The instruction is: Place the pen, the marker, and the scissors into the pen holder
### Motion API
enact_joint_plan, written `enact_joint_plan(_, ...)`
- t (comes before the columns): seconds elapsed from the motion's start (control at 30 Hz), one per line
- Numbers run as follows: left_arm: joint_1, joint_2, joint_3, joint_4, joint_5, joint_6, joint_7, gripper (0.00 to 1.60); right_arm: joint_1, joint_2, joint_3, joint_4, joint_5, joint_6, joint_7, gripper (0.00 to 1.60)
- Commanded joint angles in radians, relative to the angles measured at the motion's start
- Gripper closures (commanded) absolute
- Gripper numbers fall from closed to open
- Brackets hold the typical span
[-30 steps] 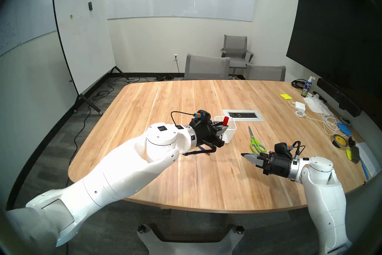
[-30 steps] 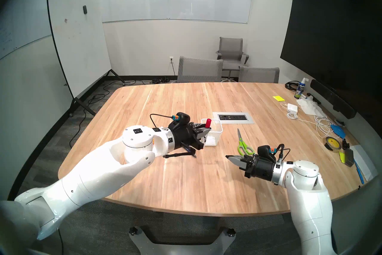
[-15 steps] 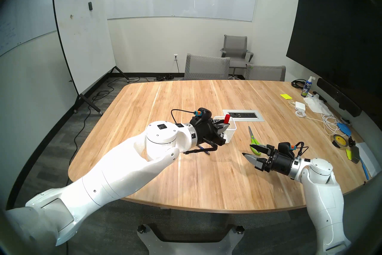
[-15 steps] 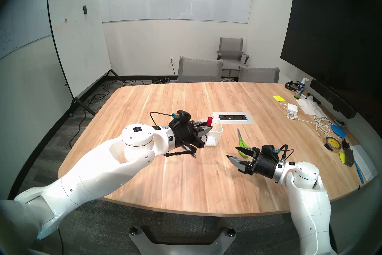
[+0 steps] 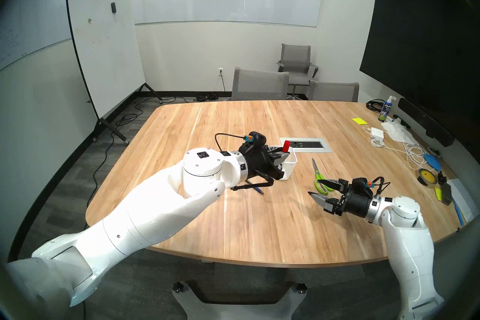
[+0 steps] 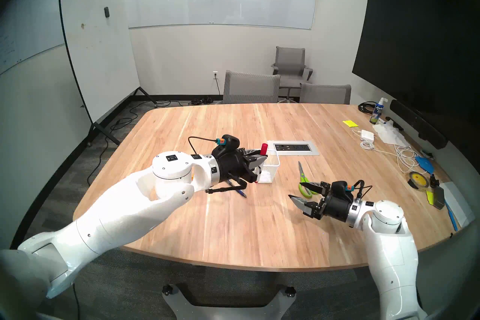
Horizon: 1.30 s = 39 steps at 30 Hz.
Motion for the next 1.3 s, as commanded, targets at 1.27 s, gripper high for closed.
enact_joint_plan(1.27,-0.253,-0.133,-0.007,0.280,0.008,0.103,-0.110,1.60,0.027,-0.004,0.015,0.003,0.001,-0.015,0.023,0.00)
